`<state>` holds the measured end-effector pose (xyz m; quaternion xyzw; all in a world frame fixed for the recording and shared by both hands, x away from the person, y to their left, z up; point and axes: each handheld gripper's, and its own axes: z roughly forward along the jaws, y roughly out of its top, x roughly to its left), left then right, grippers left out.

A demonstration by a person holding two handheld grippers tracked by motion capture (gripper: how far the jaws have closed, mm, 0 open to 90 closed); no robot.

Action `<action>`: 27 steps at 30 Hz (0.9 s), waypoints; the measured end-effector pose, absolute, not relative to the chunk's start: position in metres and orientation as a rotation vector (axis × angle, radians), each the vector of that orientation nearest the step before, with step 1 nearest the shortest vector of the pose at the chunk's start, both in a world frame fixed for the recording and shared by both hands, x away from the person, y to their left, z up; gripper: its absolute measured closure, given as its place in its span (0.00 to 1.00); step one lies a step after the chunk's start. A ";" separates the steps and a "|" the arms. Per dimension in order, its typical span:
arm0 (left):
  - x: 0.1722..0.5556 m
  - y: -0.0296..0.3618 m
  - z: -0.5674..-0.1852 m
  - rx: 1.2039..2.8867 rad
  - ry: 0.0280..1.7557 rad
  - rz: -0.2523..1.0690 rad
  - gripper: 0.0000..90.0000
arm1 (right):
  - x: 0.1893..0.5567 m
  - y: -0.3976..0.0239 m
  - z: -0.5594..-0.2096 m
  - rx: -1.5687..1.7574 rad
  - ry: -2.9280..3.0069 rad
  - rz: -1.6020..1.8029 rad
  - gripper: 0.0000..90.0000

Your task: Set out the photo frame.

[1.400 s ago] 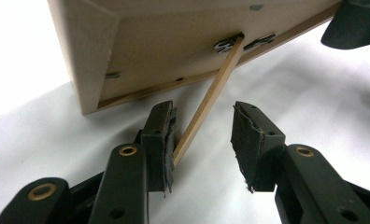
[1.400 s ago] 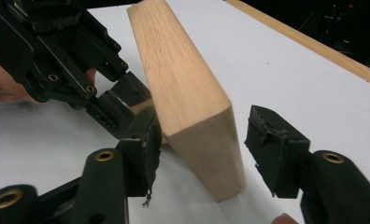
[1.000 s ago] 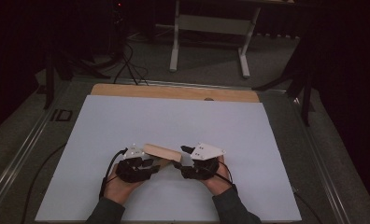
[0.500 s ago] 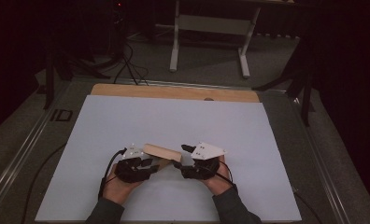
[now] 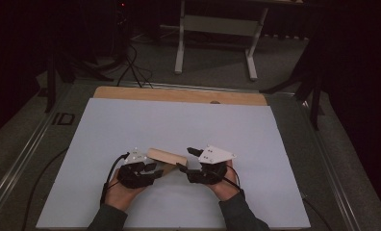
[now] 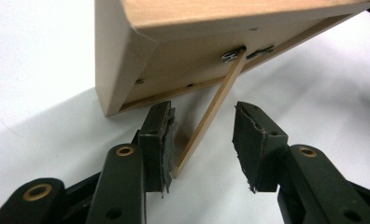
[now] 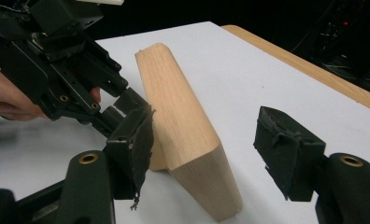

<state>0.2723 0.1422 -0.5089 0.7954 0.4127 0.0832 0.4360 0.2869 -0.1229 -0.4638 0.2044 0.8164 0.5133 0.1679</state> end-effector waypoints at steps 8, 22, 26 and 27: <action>0.272 0.146 -0.506 1.962 1.022 0.208 0.67 | 0.286 -0.124 -0.461 0.583 2.312 1.479 0.42; 0.270 0.149 -0.502 1.958 1.008 0.213 0.70 | 0.287 -0.131 -0.455 0.603 2.278 1.520 0.45; 0.270 0.150 -0.501 1.955 1.004 0.214 0.70 | 0.288 -0.134 -0.454 0.617 2.266 1.530 0.46; 0.270 0.150 -0.501 1.955 1.004 0.214 0.70 | 0.288 -0.134 -0.454 0.622 2.265 1.530 0.46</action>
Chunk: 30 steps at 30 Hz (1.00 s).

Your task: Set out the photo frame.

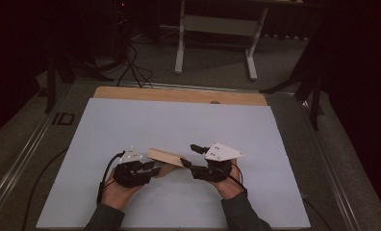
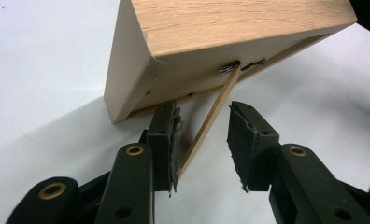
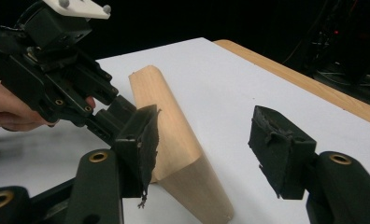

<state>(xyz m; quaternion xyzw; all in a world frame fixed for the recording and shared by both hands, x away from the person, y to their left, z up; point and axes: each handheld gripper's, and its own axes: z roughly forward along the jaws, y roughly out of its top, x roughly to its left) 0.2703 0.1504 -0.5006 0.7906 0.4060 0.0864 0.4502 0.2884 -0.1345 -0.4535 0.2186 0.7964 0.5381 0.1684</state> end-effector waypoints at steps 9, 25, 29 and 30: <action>0.270 0.155 -0.497 1.938 0.994 0.218 0.71 | 0.290 -0.138 -0.453 0.654 2.240 1.538 0.51; 0.267 0.155 -0.492 1.938 0.980 0.256 0.72 | 0.294 -0.147 -0.456 0.721 2.184 1.529 0.69; 0.266 0.154 -0.491 1.950 0.964 0.288 0.73 | 0.296 -0.148 -0.459 0.741 2.184 1.519 0.74; 0.265 0.153 -0.490 1.952 0.961 0.299 0.74 | 0.297 -0.148 -0.460 0.749 2.179 1.514 0.75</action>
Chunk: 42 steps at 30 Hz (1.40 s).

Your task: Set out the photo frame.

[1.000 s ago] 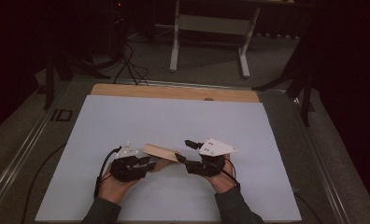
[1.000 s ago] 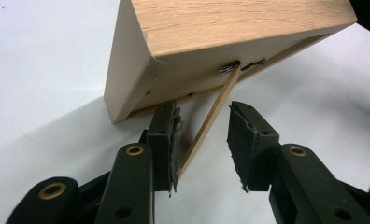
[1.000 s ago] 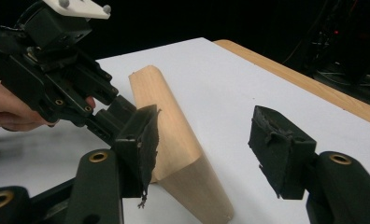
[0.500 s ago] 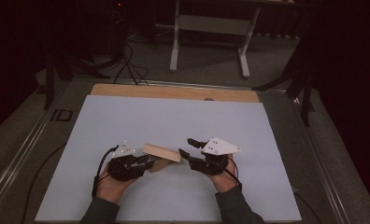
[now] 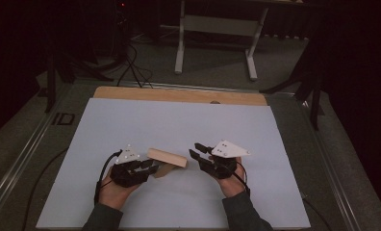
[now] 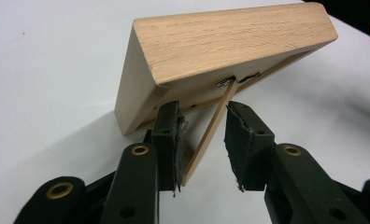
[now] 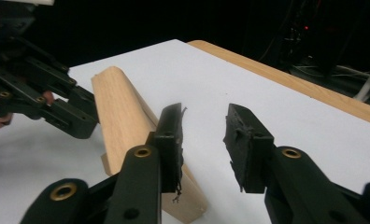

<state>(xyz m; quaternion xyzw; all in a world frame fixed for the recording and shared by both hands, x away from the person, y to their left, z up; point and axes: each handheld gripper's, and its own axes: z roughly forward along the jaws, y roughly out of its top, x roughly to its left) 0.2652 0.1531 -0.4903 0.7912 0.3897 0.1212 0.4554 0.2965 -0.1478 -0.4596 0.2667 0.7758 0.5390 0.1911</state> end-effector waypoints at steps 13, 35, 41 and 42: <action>0.258 0.148 -0.486 1.978 0.906 0.448 0.86 | 0.302 -0.145 -0.474 0.798 2.203 1.490 0.90; 0.261 0.139 -0.492 2.032 0.905 0.566 1.00 | 0.313 -0.133 -0.494 0.829 2.287 1.496 0.98; 0.263 0.138 -0.492 2.025 0.915 0.562 1.00 | 0.312 -0.132 -0.494 0.812 2.304 1.498 0.99; 0.263 0.138 -0.491 2.027 0.914 0.561 1.00 | 0.312 -0.132 -0.494 0.811 2.305 1.498 0.99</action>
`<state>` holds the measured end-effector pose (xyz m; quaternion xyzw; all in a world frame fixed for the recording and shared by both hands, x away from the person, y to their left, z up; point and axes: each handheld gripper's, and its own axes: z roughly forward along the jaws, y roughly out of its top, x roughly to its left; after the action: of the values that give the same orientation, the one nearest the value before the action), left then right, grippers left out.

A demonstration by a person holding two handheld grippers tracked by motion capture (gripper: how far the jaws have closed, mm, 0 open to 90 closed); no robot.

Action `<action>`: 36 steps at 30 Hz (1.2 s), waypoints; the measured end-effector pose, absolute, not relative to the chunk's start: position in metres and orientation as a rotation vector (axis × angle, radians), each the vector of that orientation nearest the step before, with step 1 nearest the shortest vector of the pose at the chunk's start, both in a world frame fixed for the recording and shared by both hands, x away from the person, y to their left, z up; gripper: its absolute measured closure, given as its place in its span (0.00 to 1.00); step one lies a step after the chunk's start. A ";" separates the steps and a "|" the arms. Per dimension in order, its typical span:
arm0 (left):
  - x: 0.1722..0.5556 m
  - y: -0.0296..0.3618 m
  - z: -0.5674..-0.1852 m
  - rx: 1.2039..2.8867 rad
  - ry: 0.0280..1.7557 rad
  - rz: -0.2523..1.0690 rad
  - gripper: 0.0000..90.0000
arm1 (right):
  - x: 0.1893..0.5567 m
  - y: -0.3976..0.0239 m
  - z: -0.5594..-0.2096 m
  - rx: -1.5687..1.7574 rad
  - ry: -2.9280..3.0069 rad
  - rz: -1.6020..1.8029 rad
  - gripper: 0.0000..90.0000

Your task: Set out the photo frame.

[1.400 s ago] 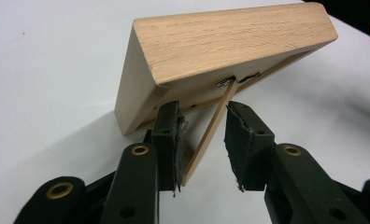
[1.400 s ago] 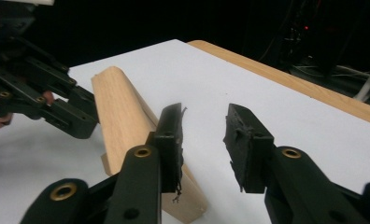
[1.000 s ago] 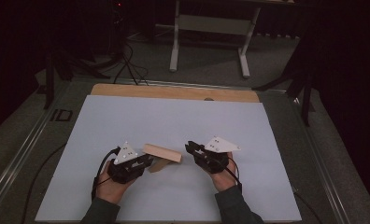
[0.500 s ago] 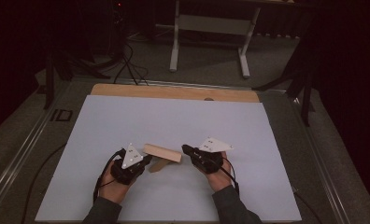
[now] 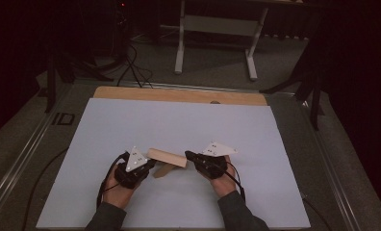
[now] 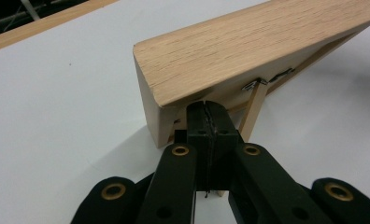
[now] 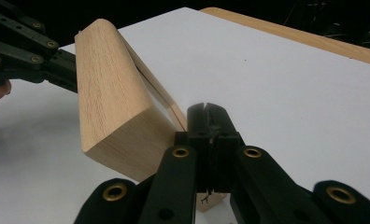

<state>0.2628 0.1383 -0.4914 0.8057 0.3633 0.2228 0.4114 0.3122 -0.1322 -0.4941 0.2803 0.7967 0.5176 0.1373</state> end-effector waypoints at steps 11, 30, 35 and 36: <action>0.264 0.135 -0.491 2.036 0.915 0.560 1.00 | 0.311 -0.132 -0.494 0.795 2.311 1.496 0.99; 0.264 0.126 -0.492 2.051 0.892 0.552 1.00 | 0.307 -0.131 -0.493 0.774 2.327 1.490 1.00; 0.263 0.123 -0.491 2.052 0.883 0.552 1.00 | 0.306 -0.131 -0.493 0.765 2.333 1.484 1.00; 0.263 0.123 -0.491 2.052 0.882 0.550 1.00 | 0.306 -0.131 -0.493 0.759 2.334 1.483 1.00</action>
<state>0.2627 0.1228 -0.4913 0.8143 0.3499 0.2184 0.4085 0.3057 -0.1310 -0.4927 0.2622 0.8062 0.5125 0.1366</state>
